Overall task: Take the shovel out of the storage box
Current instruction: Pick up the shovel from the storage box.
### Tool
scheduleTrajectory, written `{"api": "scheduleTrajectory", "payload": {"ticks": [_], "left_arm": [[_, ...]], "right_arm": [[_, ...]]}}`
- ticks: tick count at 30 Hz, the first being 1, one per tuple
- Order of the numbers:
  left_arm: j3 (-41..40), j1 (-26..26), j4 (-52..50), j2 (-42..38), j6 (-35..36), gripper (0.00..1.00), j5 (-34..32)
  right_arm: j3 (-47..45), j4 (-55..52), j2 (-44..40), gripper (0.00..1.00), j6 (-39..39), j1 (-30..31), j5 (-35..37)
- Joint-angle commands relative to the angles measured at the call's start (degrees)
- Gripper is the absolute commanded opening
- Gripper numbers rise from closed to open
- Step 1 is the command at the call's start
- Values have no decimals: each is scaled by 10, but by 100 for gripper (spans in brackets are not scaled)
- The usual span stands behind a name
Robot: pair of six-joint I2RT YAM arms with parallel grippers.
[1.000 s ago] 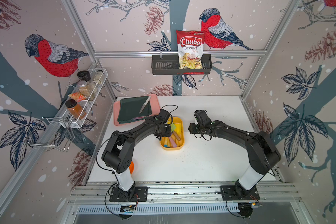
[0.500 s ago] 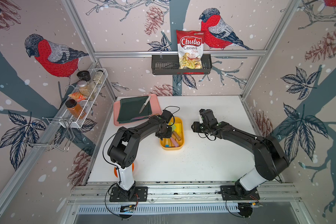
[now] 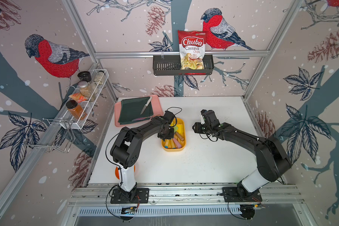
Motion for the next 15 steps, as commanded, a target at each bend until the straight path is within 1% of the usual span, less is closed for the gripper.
{"api": "scheduleTrajectory", "payload": {"ticks": [1,5,6,7,8,9,10,12,13,15], "left_arm": [[21,0,-10,-14,-2,7,13],[45,3,-27,-20,2,8,19],[49,4,-25,-23,6,6,20],[47,7,-14,-30,6,2,26],[40,12,7,-40,8,0,51],[19,19,58,-60,8,0,100],[-9,31,131,-85,-5,0,173],[-69,55,302,-128,-56,0,308],[-95,66,393,-146,-96,0,357],[-126,80,528,-169,-160,0,407]], "right_arm": [[5,4,-3,53,-8,0,-4],[4,5,-3,54,-10,-9,-20],[3,6,-5,54,-12,-12,-26],[-1,10,-10,54,-17,-14,-36],[-4,15,-15,55,-22,-17,-51],[-10,26,-24,55,-29,-24,-83],[-20,43,-34,57,-37,-35,-128],[-37,71,-55,60,-46,-61,-209],[-47,89,-67,64,-50,-77,-260],[-67,118,-92,71,-52,-100,-325]]}}
